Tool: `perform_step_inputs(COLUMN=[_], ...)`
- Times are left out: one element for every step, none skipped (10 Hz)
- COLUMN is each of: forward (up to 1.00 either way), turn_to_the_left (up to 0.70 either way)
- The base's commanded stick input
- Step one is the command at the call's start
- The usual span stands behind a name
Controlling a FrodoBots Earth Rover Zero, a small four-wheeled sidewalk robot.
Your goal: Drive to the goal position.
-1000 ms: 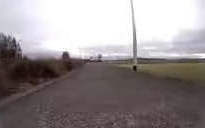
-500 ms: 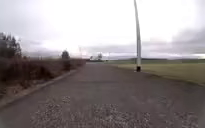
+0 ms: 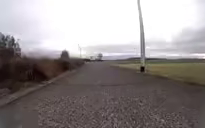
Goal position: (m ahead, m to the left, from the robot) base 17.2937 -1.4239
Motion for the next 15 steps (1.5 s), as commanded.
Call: perform_step_inputs(forward=[1.00,1.00,1.00,1.00,1.00,1.00,1.00,1.00,1.00,1.00,1.00,1.00,1.00,1.00,1.00], turn_to_the_left=[0.00,0.00,0.00,0.00,0.00,0.00,0.00,0.00,0.00,0.00,0.00,0.00,0.00,0.00,0.00])
